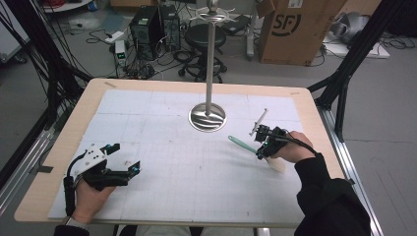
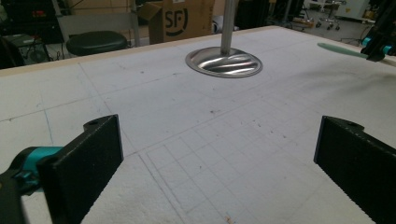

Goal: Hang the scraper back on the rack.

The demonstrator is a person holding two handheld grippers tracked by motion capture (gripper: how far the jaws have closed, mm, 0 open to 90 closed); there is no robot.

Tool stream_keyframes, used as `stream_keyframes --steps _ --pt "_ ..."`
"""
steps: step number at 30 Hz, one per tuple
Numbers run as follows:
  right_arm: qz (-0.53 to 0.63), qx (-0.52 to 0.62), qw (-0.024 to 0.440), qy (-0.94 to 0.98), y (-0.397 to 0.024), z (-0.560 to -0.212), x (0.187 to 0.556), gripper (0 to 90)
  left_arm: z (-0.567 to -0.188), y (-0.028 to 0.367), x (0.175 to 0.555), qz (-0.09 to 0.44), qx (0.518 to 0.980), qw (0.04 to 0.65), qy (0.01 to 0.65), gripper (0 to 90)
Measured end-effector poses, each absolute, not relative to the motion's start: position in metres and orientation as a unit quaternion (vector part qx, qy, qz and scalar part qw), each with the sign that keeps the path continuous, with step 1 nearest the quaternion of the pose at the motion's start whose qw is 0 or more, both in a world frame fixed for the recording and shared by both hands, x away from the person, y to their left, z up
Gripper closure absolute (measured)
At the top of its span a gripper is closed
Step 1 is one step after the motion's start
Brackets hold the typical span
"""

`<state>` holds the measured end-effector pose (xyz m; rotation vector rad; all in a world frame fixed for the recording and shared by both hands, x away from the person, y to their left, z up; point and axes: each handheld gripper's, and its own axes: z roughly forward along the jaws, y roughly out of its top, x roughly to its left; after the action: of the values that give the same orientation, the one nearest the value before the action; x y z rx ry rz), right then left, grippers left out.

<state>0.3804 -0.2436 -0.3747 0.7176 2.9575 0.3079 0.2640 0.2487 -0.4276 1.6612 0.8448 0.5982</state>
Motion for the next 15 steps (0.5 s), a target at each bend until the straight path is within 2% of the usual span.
stream_keyframes --steps 15 --pt "0.322 0.309 0.138 0.884 -0.274 -0.357 0.357 80.5 -0.427 0.243 0.271 0.259 0.696 0.564 0.361 1.9"
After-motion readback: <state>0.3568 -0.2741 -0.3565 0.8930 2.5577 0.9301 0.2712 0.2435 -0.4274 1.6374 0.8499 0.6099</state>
